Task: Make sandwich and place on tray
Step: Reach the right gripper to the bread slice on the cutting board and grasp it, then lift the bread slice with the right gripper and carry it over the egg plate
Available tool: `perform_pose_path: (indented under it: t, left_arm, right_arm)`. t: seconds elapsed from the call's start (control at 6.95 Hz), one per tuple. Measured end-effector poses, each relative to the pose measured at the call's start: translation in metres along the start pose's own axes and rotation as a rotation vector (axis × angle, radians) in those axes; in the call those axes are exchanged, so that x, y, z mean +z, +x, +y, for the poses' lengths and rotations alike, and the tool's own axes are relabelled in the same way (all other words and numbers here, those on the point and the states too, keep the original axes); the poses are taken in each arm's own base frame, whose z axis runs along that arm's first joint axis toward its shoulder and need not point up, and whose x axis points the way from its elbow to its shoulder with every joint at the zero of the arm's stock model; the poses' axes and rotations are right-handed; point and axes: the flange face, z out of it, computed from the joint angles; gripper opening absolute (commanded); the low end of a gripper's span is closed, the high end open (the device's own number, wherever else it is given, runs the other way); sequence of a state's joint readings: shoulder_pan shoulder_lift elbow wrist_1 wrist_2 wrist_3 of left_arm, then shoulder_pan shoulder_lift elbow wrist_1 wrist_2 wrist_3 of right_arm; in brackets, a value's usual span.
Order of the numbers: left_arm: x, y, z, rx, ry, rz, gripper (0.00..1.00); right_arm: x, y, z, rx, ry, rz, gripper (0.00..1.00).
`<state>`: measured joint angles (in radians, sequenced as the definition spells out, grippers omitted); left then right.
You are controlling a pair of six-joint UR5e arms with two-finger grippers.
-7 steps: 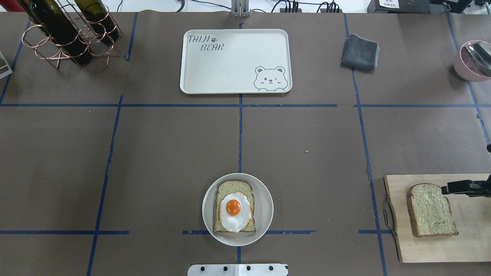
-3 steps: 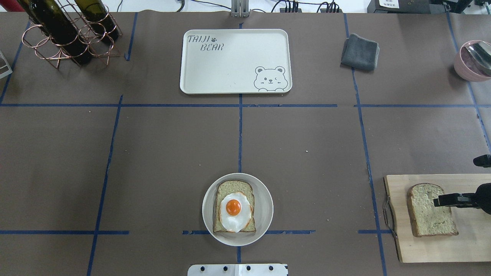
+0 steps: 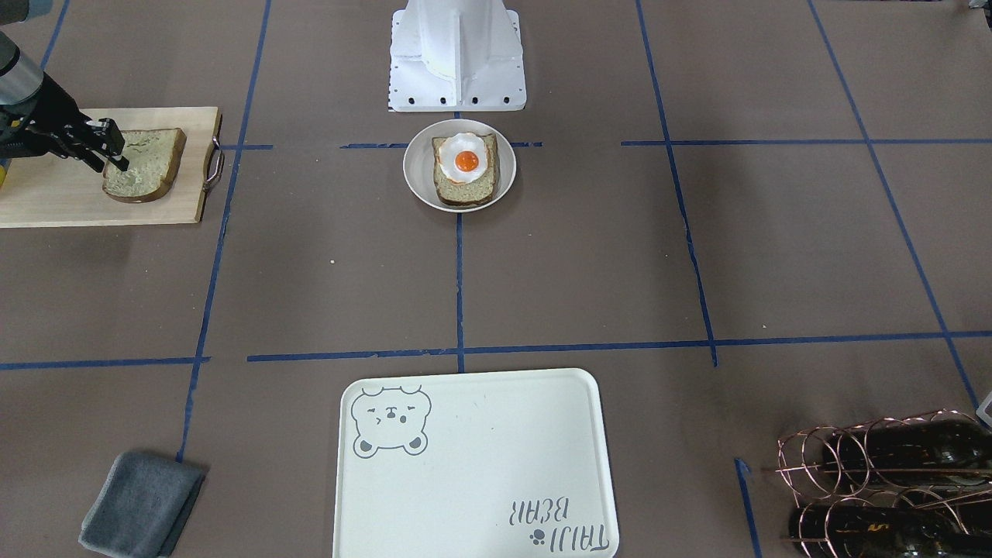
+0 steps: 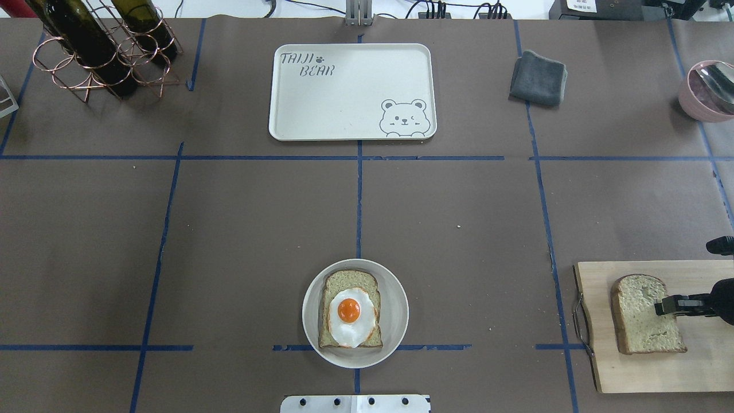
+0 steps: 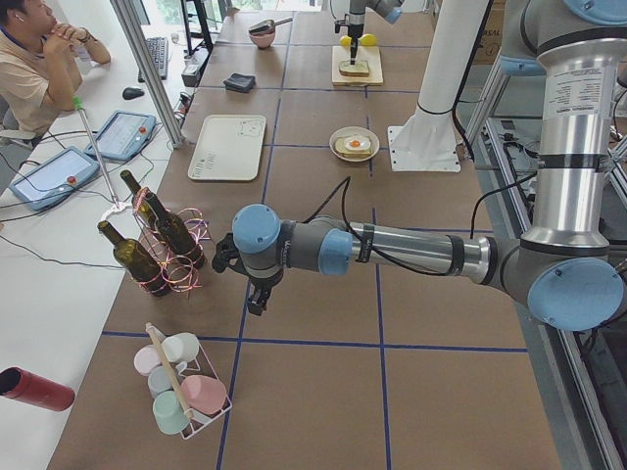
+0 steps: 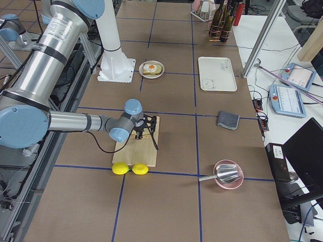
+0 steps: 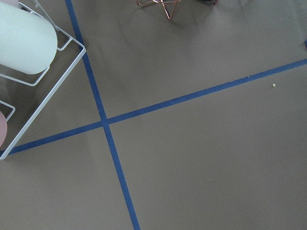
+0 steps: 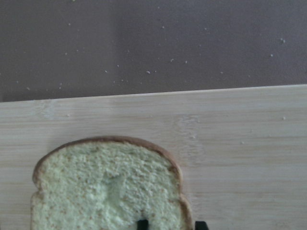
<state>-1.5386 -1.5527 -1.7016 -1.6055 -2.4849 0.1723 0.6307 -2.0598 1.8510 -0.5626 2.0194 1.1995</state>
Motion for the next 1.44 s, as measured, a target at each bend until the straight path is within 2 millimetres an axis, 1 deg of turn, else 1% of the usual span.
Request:
perform_pose_path:
  t: [0.72, 1.01, 1.15, 1.29, 1.44]
  left_arm:
    - [0.001, -0.001, 0.002, -0.003, -0.003, 0.002, 1.00]
    - [0.001, -0.001, 0.002, -0.002, -0.002, 0.004, 1.00]
    - [0.001, 0.000, 0.002, -0.003, -0.001, 0.011, 1.00]
    - [0.002, 0.000, 0.003, -0.004, 0.000, 0.021, 1.00]
    - [0.002, 0.000, 0.004, -0.006, -0.001, 0.026, 1.00]
  right_arm:
    - [-0.002, -0.008, 0.001, -0.013, -0.008, -0.023, 0.00]
    - [-0.008, -0.013, 0.001, -0.031, 0.004, -0.062, 0.00]
    - [-0.014, -0.020, 0.003, -0.050, 0.015, -0.122, 0.00]
    - [-0.022, -0.031, 0.005, -0.055, 0.020, -0.199, 0.00]
    - [-0.026, -0.056, 0.000, -0.043, 0.024, -0.292, 0.00]
